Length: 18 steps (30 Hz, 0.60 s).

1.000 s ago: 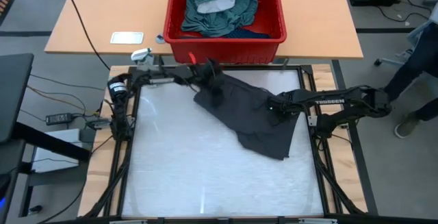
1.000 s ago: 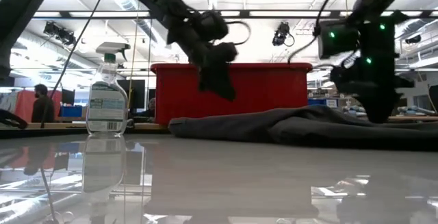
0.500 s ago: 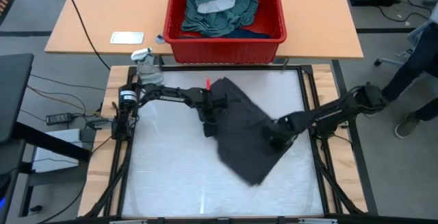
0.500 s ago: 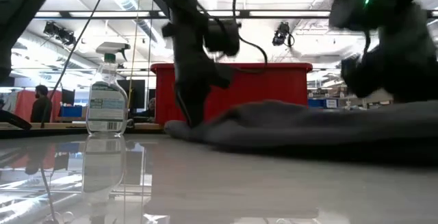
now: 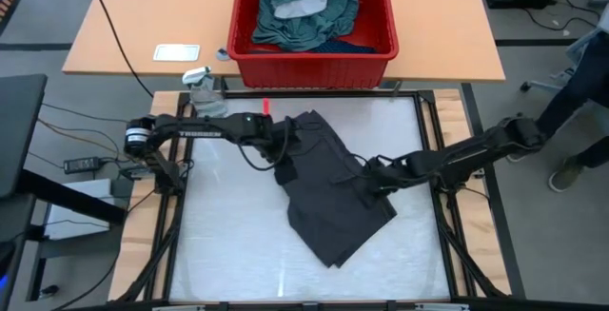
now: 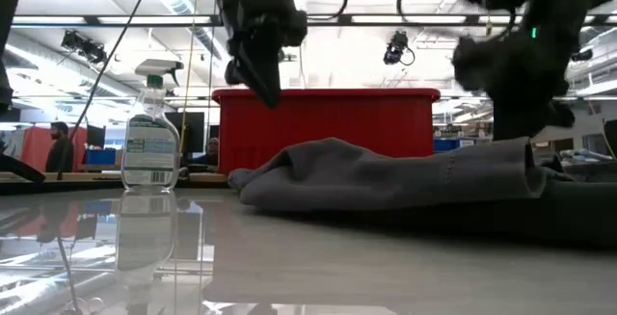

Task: Fold Laundry from Bin
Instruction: Fold the gray short on the table

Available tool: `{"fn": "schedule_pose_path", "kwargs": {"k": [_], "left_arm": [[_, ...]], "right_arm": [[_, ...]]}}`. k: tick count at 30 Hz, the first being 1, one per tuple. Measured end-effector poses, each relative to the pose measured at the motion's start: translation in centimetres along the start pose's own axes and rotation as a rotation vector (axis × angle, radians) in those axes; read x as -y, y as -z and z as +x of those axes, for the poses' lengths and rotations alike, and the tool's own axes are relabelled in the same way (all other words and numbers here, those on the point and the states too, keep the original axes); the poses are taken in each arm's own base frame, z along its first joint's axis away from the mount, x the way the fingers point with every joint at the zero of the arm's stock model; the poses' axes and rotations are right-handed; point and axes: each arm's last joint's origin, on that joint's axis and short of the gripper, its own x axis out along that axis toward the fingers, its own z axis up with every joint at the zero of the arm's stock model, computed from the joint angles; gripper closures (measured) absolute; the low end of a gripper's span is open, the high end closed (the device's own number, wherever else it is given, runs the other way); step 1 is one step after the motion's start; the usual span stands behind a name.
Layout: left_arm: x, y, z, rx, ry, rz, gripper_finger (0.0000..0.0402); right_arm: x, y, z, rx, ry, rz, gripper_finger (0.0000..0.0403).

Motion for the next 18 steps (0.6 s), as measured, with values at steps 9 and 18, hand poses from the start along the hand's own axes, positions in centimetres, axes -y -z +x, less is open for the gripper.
{"fn": "schedule_pose_path", "kwargs": {"k": [9, 18], "left_arm": [[-0.4, 4.6, 3.2, 0.015, 0.043, -0.245, 0.0278], [-3.1, 8.1, 0.1, 0.262, 0.119, -0.449, 0.0265]], "right_arm": [[-1.5, 3.6, 3.0, -0.248, -0.191, -0.032, 0.0389], [-1.7, -0.7, -1.7, 0.010, -0.375, -0.012, 0.0334]]}}
